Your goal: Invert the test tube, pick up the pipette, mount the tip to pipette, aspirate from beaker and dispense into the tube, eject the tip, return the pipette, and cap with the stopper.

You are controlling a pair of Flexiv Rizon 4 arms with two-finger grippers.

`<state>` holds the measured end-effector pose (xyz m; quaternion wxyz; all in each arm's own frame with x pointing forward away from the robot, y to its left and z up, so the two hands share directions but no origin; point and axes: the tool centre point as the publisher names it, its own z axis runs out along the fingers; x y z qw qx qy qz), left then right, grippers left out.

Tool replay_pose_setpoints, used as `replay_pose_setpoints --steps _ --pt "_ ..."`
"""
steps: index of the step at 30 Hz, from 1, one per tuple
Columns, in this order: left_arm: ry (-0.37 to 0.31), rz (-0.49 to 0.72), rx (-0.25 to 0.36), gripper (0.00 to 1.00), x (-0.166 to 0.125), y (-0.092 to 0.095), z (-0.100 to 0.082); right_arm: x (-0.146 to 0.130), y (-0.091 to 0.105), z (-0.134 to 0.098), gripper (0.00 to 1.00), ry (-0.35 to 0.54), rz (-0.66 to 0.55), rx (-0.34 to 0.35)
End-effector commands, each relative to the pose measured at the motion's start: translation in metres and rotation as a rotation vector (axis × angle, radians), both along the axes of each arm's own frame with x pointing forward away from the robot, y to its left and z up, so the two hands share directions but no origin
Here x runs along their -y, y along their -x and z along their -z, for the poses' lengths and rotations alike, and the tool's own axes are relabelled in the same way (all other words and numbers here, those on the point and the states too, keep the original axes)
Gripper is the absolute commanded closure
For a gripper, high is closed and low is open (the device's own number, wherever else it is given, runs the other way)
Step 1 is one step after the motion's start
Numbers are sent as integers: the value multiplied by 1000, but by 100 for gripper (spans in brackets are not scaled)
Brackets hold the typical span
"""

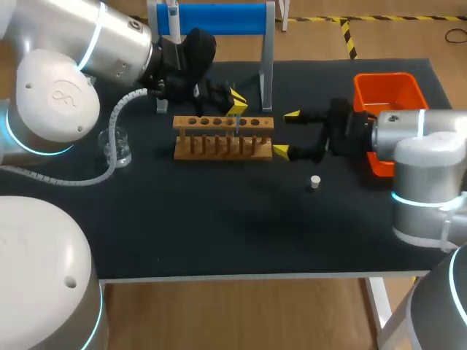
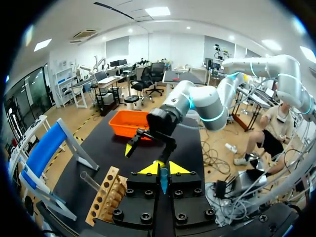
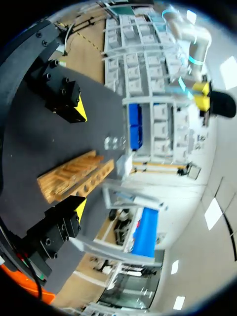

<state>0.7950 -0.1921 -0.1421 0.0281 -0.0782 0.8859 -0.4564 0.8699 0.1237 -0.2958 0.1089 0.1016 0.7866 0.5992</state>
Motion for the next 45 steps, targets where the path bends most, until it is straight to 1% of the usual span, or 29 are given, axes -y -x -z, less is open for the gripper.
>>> replay_pose_setpoints --steps 1,7,10,15,20,28,38,45 --pt "-3 0 -2 100 -1 0 -1 68 32 -25 0 -94 -117 41" --pt "-3 0 -2 100 -1 0 -1 66 55 -39 0 -160 -212 50" --pt "-3 0 -2 100 -1 0 -1 63 61 -45 0 -196 -255 34" --pt "-3 0 -2 100 -1 0 -1 52 70 -54 0 -227 -309 15" --pt "-3 0 -2 100 -1 0 -1 39 70 -63 0 -259 -349 -25" --pt "-3 0 -2 100 -1 0 -1 13 70 -75 0 -261 -357 -74" --pt "-3 0 -2 100 -1 0 -1 -25 68 -92 0 -257 -384 -69" --pt "-3 0 -2 100 -1 0 -1 -46 70 -98 0 -248 -412 -77"
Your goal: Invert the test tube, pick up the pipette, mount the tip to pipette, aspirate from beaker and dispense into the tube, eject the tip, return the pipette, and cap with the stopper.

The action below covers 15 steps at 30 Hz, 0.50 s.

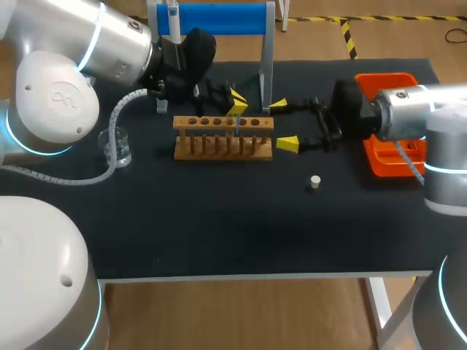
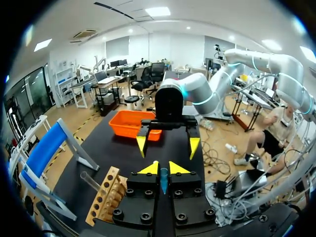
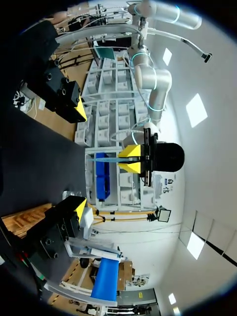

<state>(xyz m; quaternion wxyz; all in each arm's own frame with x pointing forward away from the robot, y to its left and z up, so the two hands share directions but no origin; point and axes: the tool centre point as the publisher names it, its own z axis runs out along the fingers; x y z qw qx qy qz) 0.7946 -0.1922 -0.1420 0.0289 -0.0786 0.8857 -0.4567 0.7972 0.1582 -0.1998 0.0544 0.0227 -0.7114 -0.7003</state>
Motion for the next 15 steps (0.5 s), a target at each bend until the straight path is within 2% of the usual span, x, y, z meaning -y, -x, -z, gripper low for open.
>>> replay_pose_setpoints --steps 1,15 --pt "-4 2 -3 100 -1 0 -1 -14 -3 -2 0 12 -15 -2" --pt "-4 2 -3 100 -1 0 -1 -39 7 -9 0 19 -16 23"
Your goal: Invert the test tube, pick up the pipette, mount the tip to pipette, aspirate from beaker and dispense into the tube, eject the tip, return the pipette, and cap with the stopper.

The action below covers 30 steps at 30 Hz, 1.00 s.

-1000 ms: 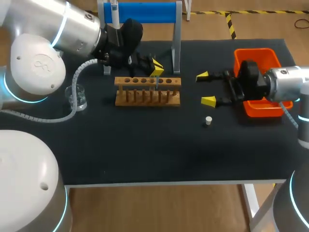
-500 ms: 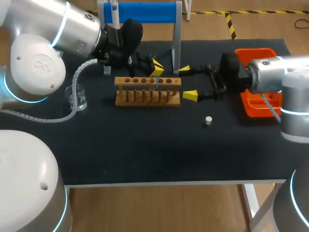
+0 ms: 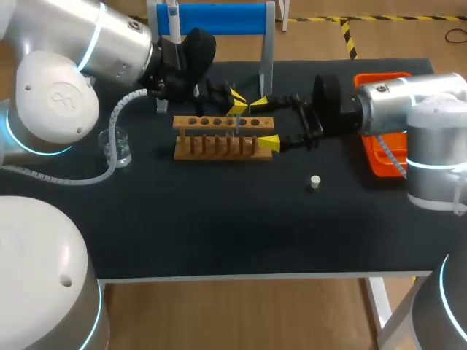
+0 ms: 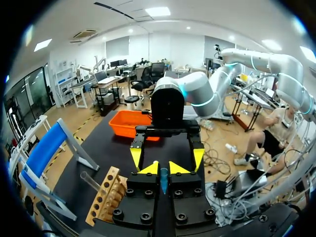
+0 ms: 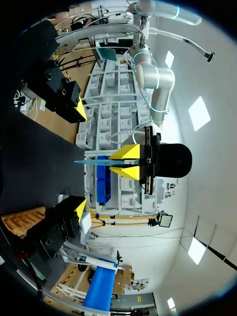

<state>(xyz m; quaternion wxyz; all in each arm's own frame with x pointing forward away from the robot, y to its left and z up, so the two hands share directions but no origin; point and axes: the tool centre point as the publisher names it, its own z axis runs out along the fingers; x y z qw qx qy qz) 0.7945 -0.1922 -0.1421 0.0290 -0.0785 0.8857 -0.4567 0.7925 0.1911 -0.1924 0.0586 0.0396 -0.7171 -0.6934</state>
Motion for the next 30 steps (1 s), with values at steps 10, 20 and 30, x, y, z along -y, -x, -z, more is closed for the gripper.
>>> replay_pose_setpoints --steps 10,20,30 --pt "-4 2 -3 100 -1 0 -1 -19 2 -5 0 -32 7 -1" --pt "-4 2 -3 100 -1 0 -1 -33 -6 -5 0 -39 22 12" --pt "-4 2 -3 100 -1 0 -1 -42 -8 -10 0 -58 13 11"
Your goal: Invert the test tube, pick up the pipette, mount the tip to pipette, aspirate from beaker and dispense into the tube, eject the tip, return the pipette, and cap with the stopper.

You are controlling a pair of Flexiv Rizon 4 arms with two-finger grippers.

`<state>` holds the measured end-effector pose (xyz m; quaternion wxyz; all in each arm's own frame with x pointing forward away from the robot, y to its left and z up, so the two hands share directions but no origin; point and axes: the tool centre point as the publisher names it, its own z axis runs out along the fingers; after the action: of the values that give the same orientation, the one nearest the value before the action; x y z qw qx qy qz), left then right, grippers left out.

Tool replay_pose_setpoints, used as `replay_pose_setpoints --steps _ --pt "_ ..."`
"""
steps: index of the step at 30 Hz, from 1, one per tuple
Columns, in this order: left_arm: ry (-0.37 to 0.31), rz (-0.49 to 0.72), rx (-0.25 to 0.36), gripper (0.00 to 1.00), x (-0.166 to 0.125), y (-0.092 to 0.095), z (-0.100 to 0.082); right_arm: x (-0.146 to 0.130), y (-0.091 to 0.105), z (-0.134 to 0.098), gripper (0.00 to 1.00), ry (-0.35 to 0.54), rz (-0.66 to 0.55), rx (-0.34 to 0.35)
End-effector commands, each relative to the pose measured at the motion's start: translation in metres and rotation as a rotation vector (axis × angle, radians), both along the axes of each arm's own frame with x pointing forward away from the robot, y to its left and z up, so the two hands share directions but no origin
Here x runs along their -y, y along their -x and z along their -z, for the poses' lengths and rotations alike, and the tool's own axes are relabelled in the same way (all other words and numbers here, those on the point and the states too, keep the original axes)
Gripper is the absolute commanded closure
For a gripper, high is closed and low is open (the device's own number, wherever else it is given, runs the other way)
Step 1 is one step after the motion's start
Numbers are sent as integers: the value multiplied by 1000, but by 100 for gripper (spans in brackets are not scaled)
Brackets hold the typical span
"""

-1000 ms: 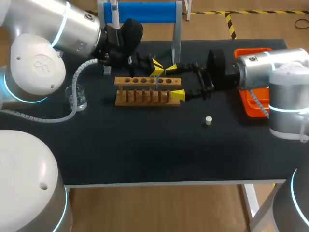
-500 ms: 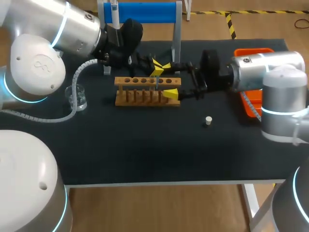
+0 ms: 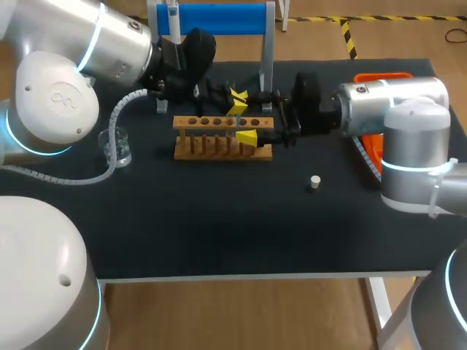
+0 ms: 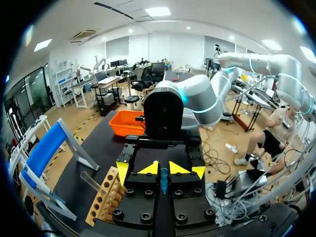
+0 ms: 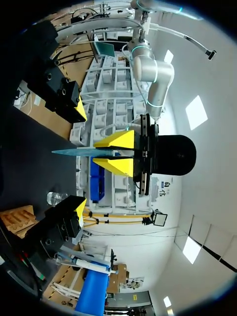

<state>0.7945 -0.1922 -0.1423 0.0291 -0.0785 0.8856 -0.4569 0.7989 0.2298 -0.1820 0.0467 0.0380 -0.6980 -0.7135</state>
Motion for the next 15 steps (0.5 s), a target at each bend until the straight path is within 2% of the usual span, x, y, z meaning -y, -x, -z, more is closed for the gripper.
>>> replay_pose_setpoints --steps 1,10,15 --pt "-4 2 -4 100 -1 0 -1 -4 -1 0 0 -3 -8 0" --pt "-4 2 -4 100 -1 0 -1 -9 2 -1 20 -7 -28 1" --pt "-4 2 -4 100 -1 0 -1 -10 3 -3 35 -11 -36 2"
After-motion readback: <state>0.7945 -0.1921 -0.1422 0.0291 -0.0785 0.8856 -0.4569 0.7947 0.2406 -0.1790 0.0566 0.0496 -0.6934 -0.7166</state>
